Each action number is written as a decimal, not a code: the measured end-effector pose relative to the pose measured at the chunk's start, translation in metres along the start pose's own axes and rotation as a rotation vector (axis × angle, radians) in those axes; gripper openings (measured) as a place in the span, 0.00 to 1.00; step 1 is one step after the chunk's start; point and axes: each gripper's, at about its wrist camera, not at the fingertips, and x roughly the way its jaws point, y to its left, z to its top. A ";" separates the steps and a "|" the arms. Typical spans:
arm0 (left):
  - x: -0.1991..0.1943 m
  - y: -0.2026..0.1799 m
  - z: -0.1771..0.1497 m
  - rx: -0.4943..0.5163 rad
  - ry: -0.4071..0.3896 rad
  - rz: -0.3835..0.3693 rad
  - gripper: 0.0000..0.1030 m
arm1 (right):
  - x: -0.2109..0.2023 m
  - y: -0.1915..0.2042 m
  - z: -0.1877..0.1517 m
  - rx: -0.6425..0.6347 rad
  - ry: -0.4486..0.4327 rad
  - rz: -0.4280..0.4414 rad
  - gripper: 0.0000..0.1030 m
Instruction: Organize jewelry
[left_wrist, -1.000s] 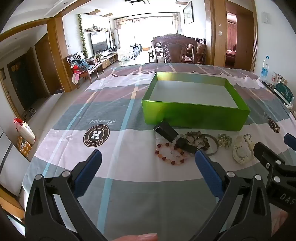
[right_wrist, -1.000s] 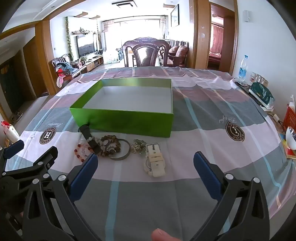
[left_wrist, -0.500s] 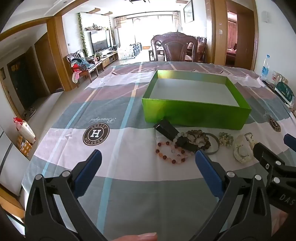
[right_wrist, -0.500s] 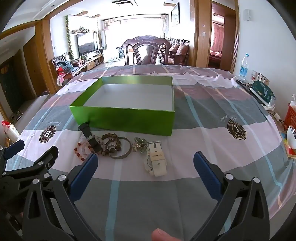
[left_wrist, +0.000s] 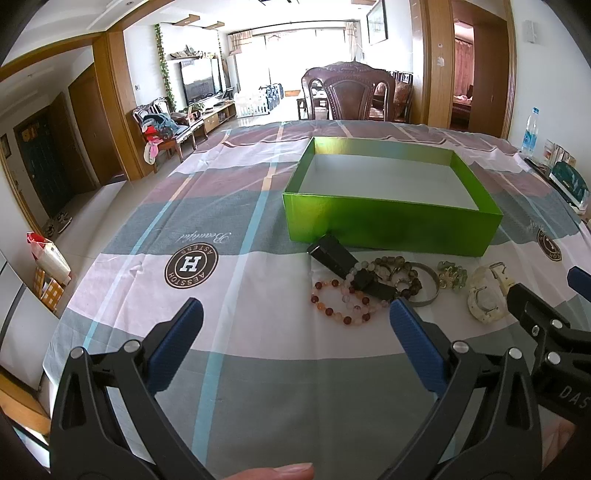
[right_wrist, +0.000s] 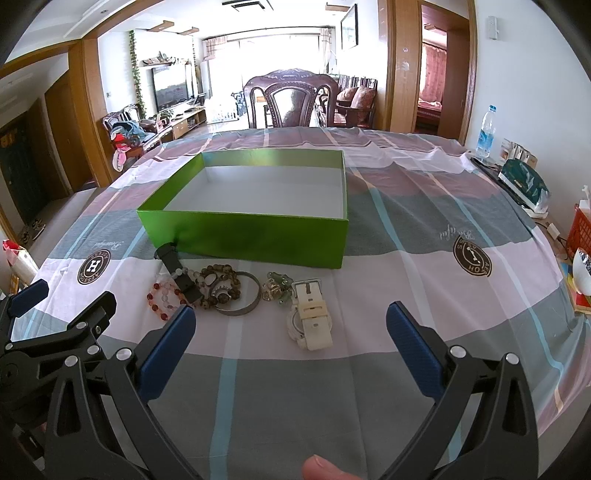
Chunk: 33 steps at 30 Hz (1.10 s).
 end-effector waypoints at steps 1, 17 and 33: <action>0.000 0.000 0.000 0.000 0.000 0.001 0.97 | 0.000 0.000 0.000 0.000 0.000 0.000 0.98; 0.000 0.001 -0.001 0.002 0.005 0.001 0.97 | 0.003 -0.001 0.000 0.000 0.005 0.001 0.98; 0.007 0.004 -0.010 0.001 0.013 0.002 0.97 | 0.006 0.000 -0.003 0.001 0.010 0.000 0.98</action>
